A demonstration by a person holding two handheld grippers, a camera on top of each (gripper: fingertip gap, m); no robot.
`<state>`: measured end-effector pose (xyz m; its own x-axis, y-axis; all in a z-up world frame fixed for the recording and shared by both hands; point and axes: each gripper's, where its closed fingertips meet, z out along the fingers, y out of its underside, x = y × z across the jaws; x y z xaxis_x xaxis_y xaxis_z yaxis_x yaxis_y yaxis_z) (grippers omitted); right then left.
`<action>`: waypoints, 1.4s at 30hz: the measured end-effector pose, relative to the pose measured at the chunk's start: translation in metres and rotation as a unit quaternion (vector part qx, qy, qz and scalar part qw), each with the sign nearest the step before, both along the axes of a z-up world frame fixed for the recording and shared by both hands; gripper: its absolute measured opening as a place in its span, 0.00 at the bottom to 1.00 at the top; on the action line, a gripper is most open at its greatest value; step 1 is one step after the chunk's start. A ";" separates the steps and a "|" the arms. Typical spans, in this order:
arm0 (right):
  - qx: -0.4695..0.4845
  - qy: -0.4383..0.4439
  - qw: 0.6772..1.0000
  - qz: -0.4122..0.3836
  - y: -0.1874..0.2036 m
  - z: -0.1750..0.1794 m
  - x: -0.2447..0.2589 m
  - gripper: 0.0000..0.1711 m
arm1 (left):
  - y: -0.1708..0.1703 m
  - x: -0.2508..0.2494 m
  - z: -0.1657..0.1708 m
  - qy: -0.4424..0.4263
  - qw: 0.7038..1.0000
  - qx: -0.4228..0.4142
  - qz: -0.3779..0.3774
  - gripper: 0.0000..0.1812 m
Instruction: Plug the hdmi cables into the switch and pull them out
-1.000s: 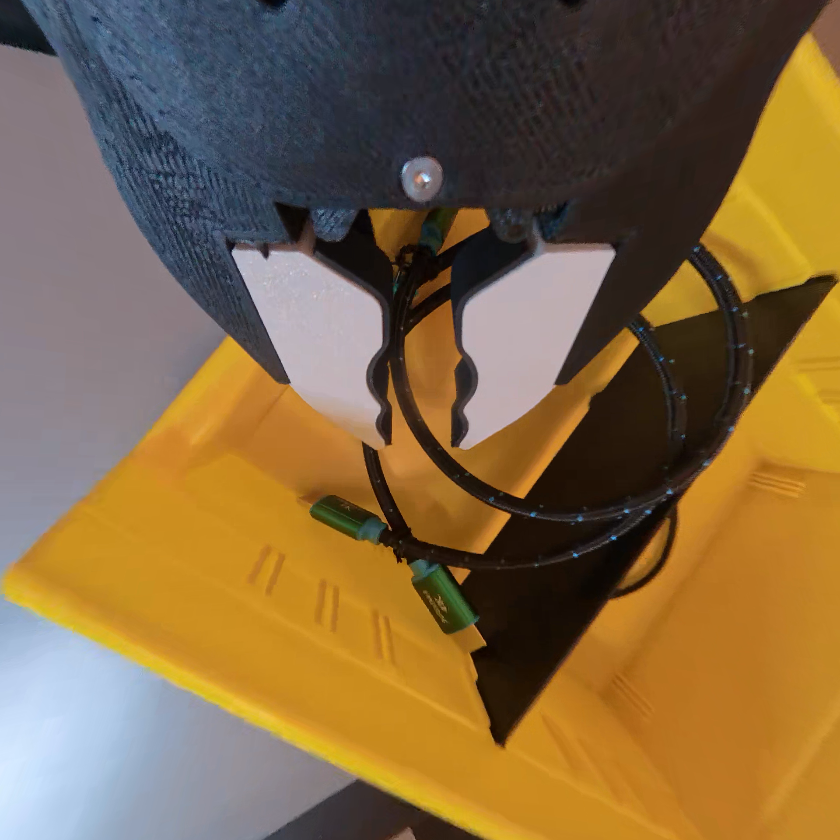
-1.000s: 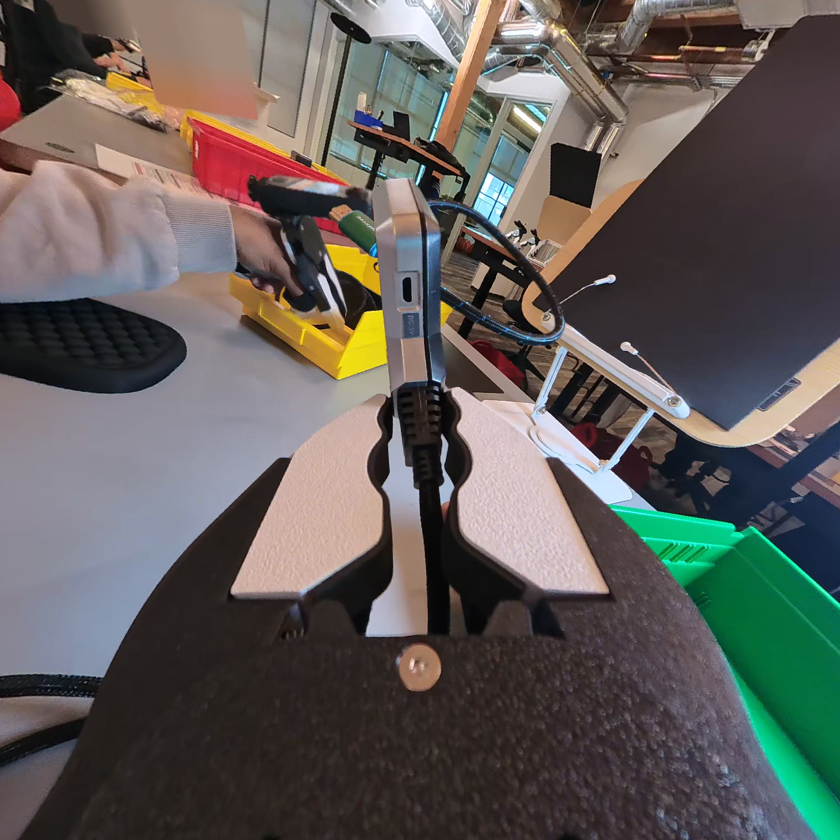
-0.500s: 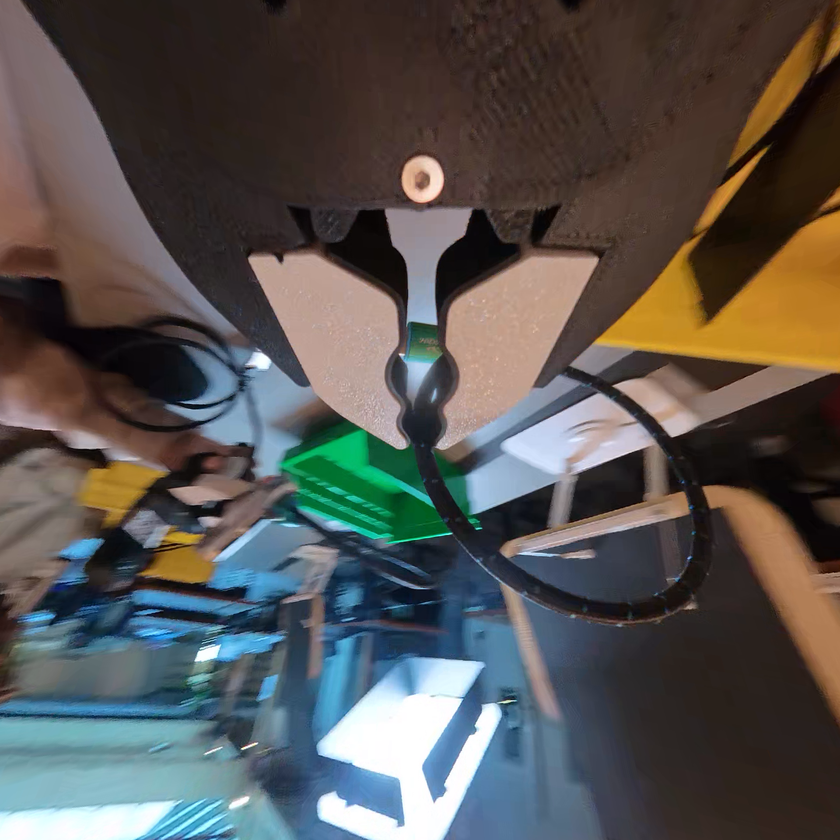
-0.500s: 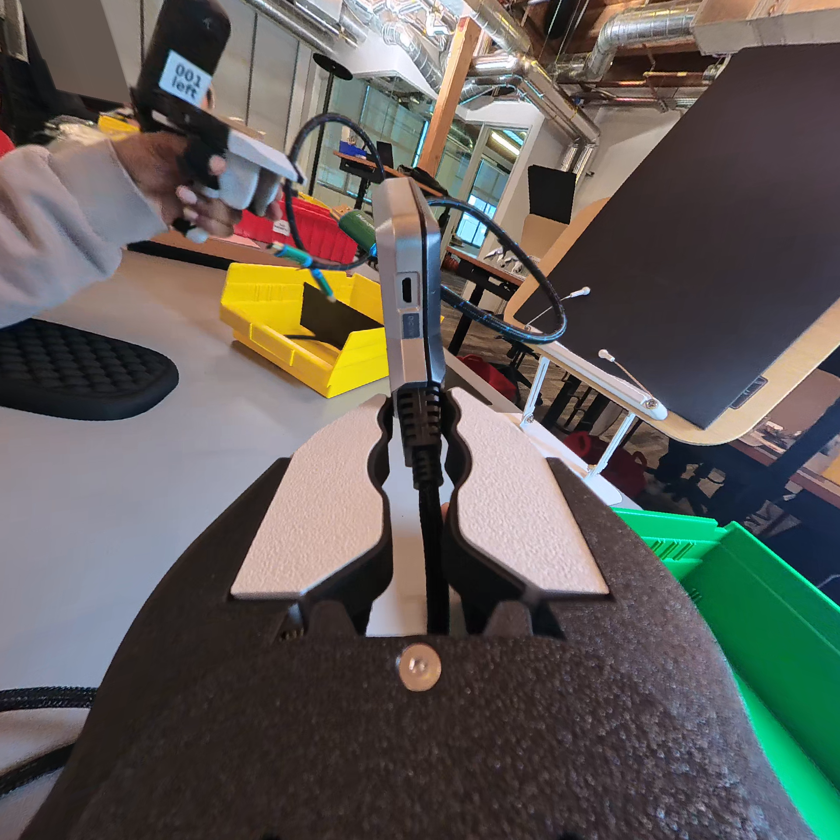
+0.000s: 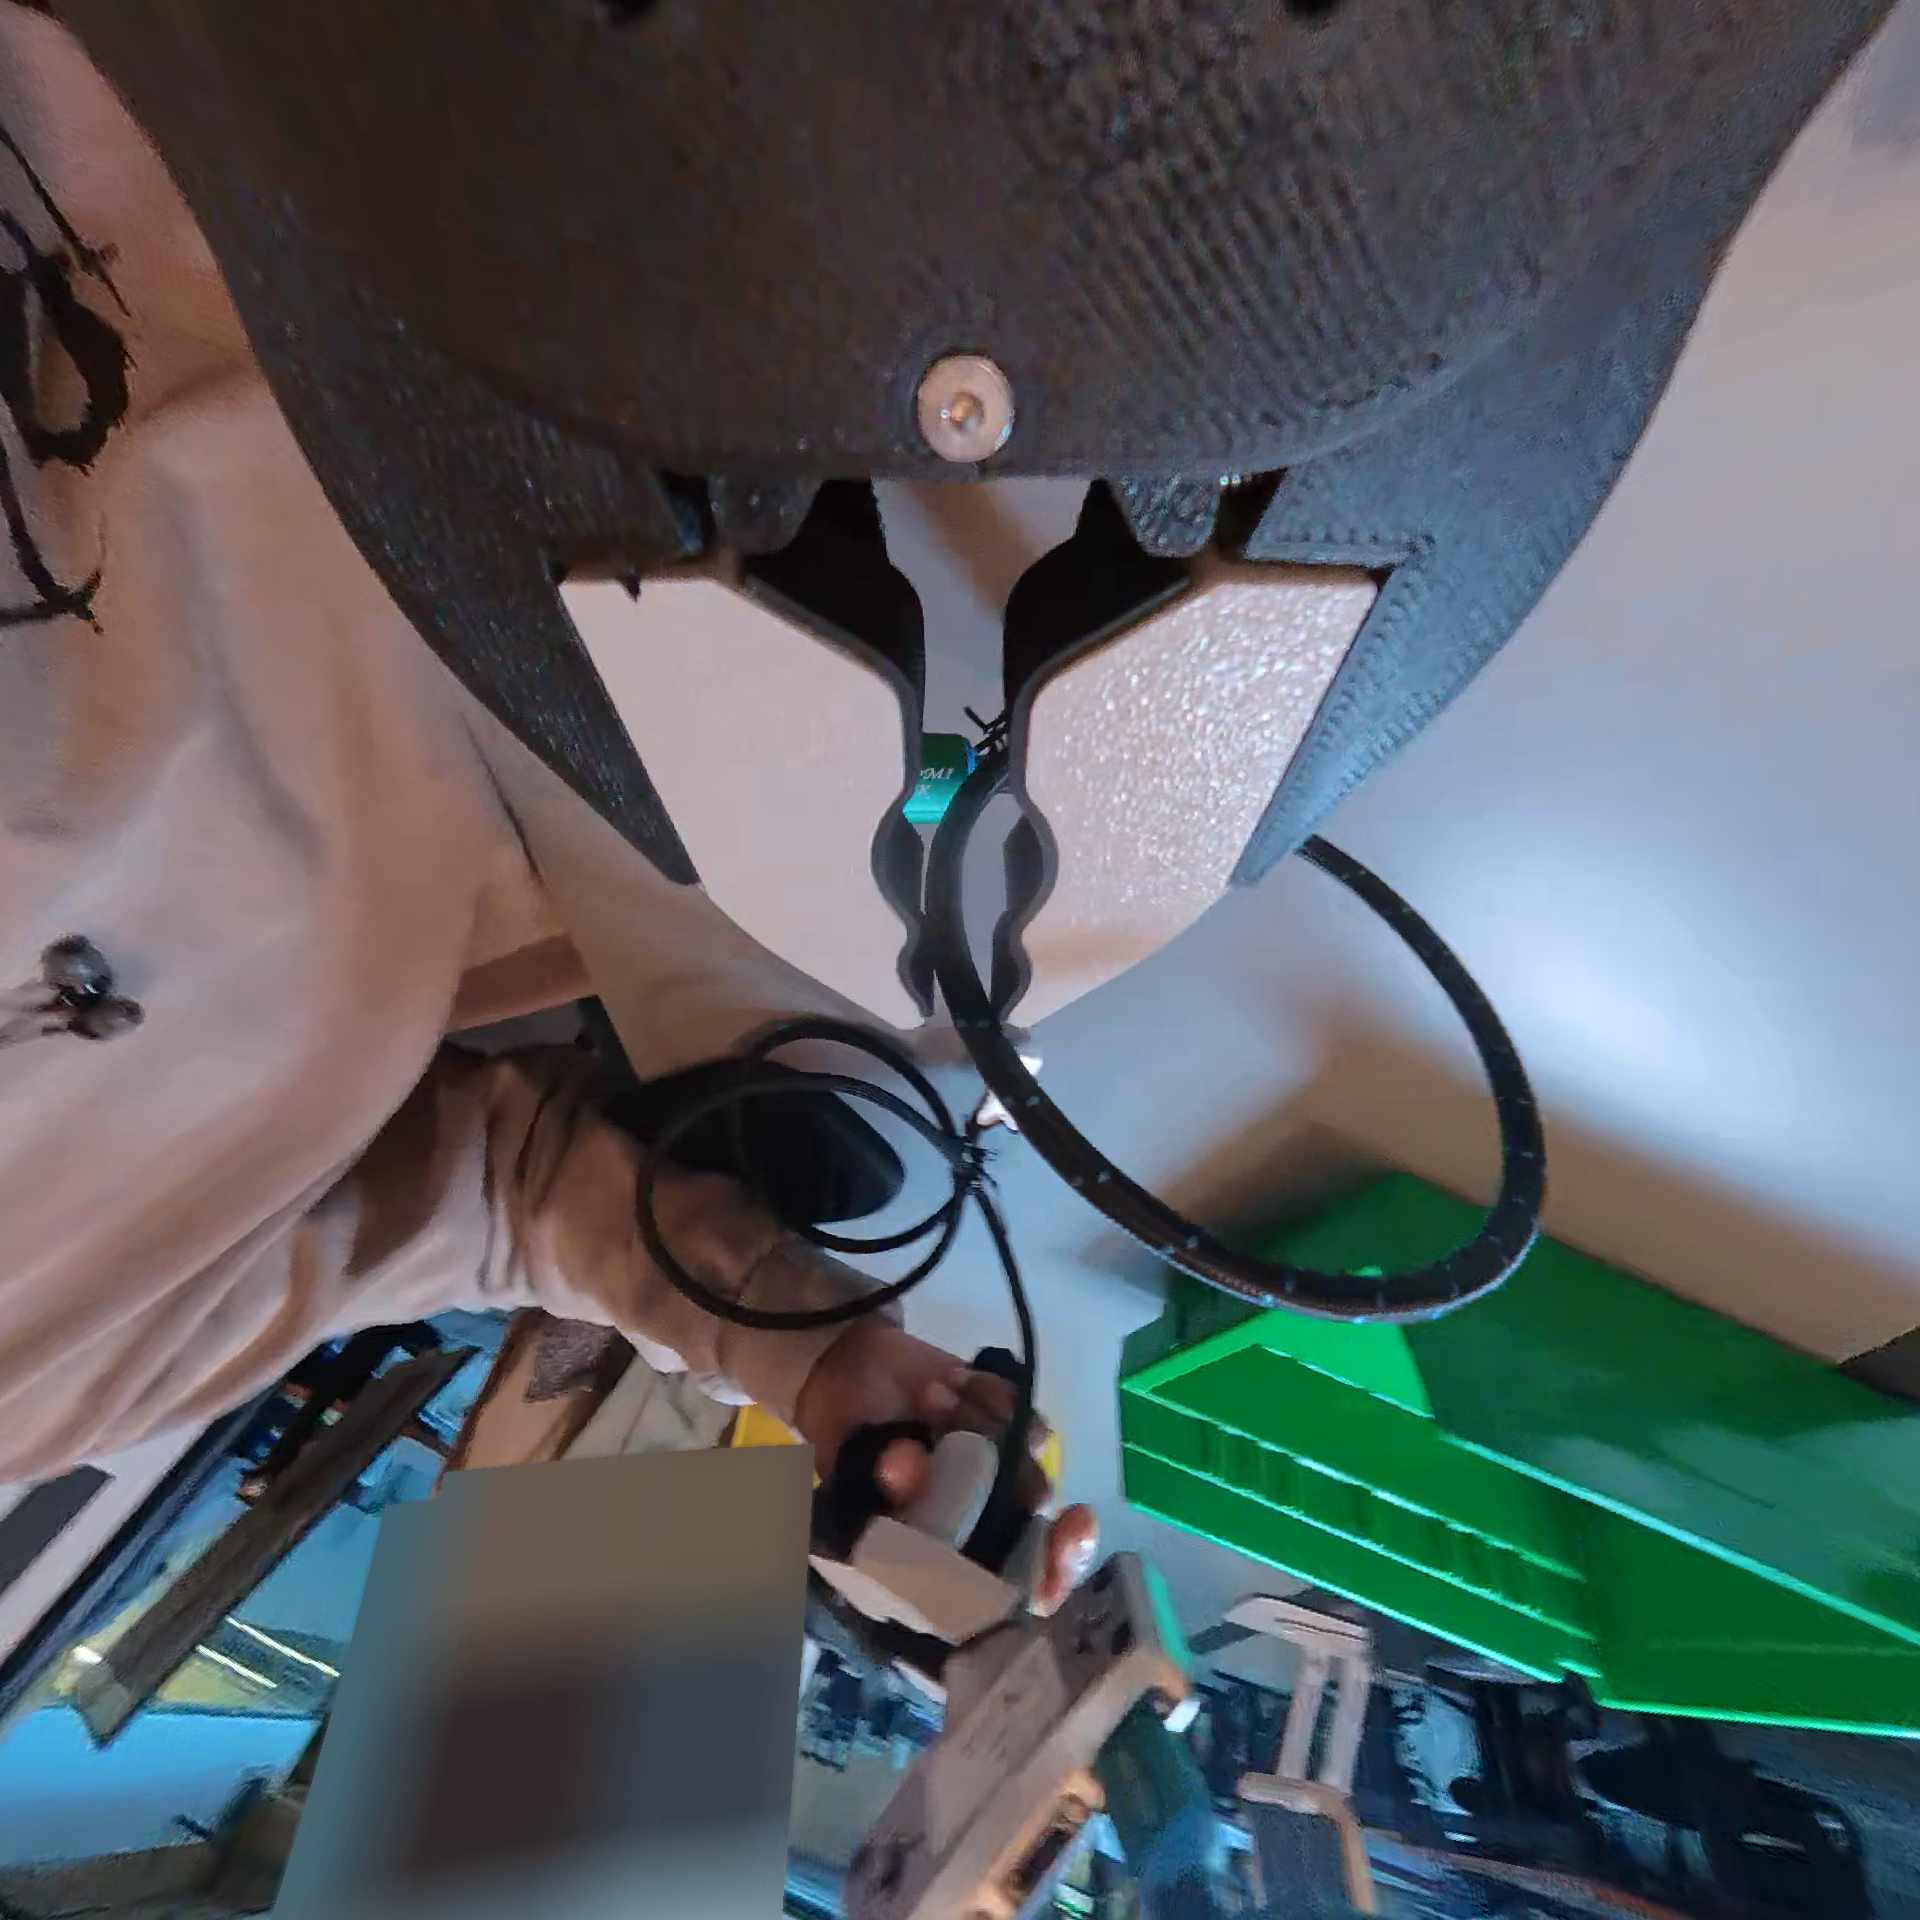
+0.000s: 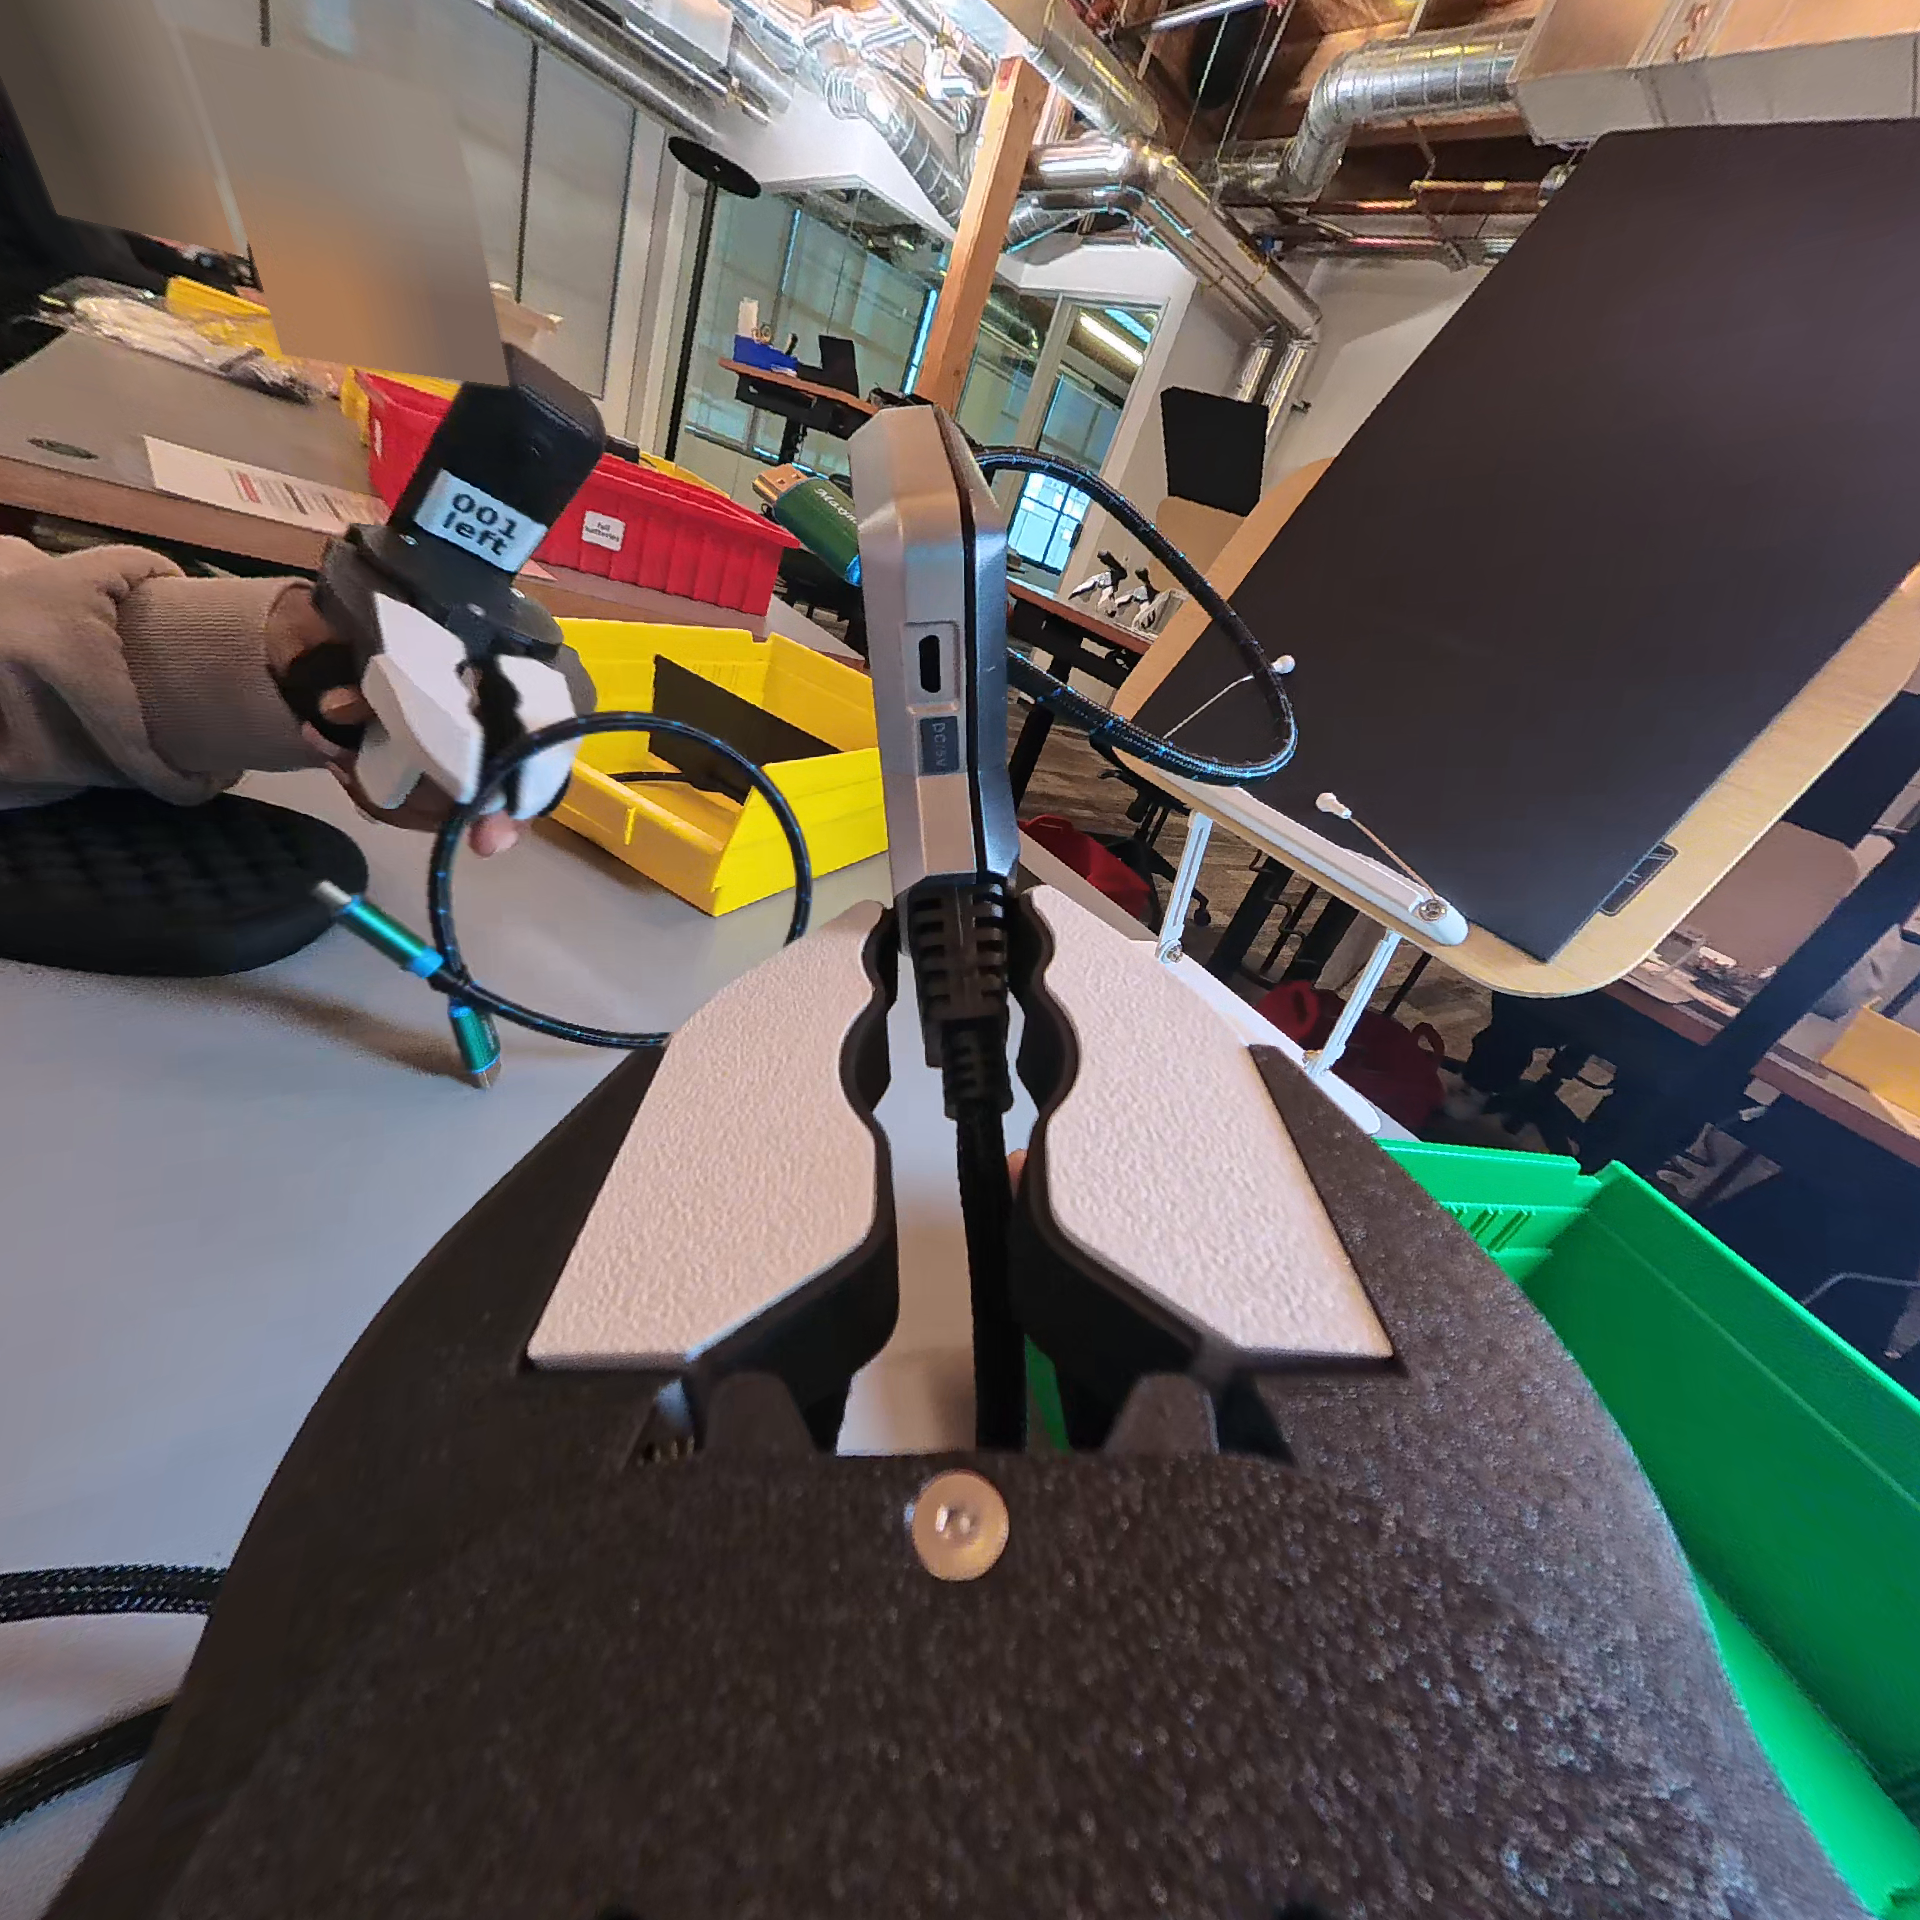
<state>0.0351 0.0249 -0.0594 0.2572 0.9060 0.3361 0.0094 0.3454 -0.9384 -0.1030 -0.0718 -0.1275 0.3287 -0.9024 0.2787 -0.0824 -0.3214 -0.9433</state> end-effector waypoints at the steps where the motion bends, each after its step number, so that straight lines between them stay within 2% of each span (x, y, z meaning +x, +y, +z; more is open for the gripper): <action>1: -0.001 0.000 1.000 0.000 0.000 0.000 0.000 0.12 | 0.007 -0.007 0.001 -0.008 1.000 -0.008 0.024 0.06; 7: -0.005 -0.005 1.000 -0.002 0.001 -0.003 -0.001 0.12 | 0.036 -0.048 -0.014 -0.008 0.986 -0.093 0.137 0.08; 10: -0.006 -0.006 1.000 -0.003 0.002 -0.004 -0.002 0.12 | 0.031 -0.060 -0.036 0.050 0.980 -0.130 0.140 0.09; 12: -0.008 -0.007 1.000 -0.004 0.003 -0.005 -0.002 0.12 | 0.031 -0.066 -0.059 0.123 0.972 -0.134 0.152 0.09; 14: -0.009 -0.008 1.000 -0.004 0.003 -0.006 -0.002 0.12 | 0.033 -0.066 -0.071 0.170 0.965 -0.121 0.159 0.08; 17: -0.009 -0.009 1.000 -0.004 0.003 -0.006 -0.002 0.12 | 0.032 -0.058 -0.068 0.180 0.966 -0.103 0.153 0.06; 24: -0.010 -0.013 1.000 -0.005 0.003 -0.007 -0.002 0.12 | 0.032 -0.076 -0.074 0.259 0.947 -0.067 0.177 0.12; 29: -0.014 -0.013 1.000 -0.005 0.005 -0.009 -0.002 0.12 | 0.035 -0.105 -0.050 0.328 0.914 0.014 0.239 0.13; 31: -0.019 -0.013 1.000 -0.005 0.006 -0.011 -0.003 0.12 | 0.031 -0.090 -0.036 0.315 0.922 0.071 0.215 0.13; 33: -0.023 -0.015 1.000 -0.005 0.007 -0.013 -0.003 0.12 | 0.020 -0.060 -0.038 0.313 0.931 0.112 0.149 0.14; 35: -0.025 -0.018 1.000 -0.005 0.008 -0.014 -0.004 0.12 | 0.008 -0.030 -0.057 0.343 0.928 0.125 0.075 0.19; 38: -0.028 -0.019 0.999 -0.006 0.008 -0.016 -0.005 0.12 | 0.003 -0.008 -0.093 0.407 0.907 0.113 0.001 0.26; 40: -0.030 -0.021 0.999 -0.006 0.009 -0.017 -0.005 0.12 | 0.011 -0.008 -0.107 0.444 0.889 0.106 -0.025 0.26; 42: -0.030 -0.023 0.999 -0.008 0.010 -0.019 -0.004 0.12 | 0.016 -0.006 -0.115 0.453 0.886 0.088 -0.048 0.22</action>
<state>0.0307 0.0352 -0.0781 0.2570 0.9209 0.2930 0.0587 0.2878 -0.9559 -0.1089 -0.0559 -0.2425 0.2649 -0.9416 -0.2078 -0.8502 -0.1263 -0.5111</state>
